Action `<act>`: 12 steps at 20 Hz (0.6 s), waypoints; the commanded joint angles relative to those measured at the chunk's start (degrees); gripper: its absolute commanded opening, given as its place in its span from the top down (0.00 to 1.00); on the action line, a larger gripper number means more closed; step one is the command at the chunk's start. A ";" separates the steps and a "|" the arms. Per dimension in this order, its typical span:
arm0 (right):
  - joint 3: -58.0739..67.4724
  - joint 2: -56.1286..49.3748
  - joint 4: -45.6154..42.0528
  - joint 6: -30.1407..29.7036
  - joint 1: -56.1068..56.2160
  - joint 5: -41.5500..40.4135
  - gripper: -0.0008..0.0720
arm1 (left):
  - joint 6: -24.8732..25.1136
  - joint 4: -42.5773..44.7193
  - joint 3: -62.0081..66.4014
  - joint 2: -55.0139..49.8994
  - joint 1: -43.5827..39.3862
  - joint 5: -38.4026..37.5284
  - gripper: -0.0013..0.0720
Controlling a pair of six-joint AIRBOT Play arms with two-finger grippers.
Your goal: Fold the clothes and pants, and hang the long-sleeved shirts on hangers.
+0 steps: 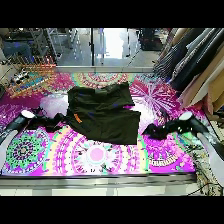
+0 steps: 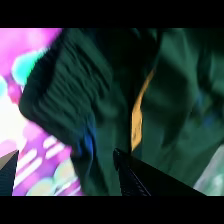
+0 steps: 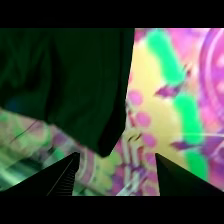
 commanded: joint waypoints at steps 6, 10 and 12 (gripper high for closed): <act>-11.72 -0.33 15.34 -5.25 4.98 -9.27 0.19 | -3.89 -6.23 -0.15 -3.74 -0.31 7.32 0.39; -11.72 -2.34 19.52 -6.29 8.35 -16.72 0.63 | -3.91 -8.63 -0.15 -3.98 -0.35 10.64 0.86; -11.61 -1.55 20.17 -7.08 9.44 -20.90 0.96 | -3.80 -10.05 -0.15 -3.96 -0.28 10.36 0.96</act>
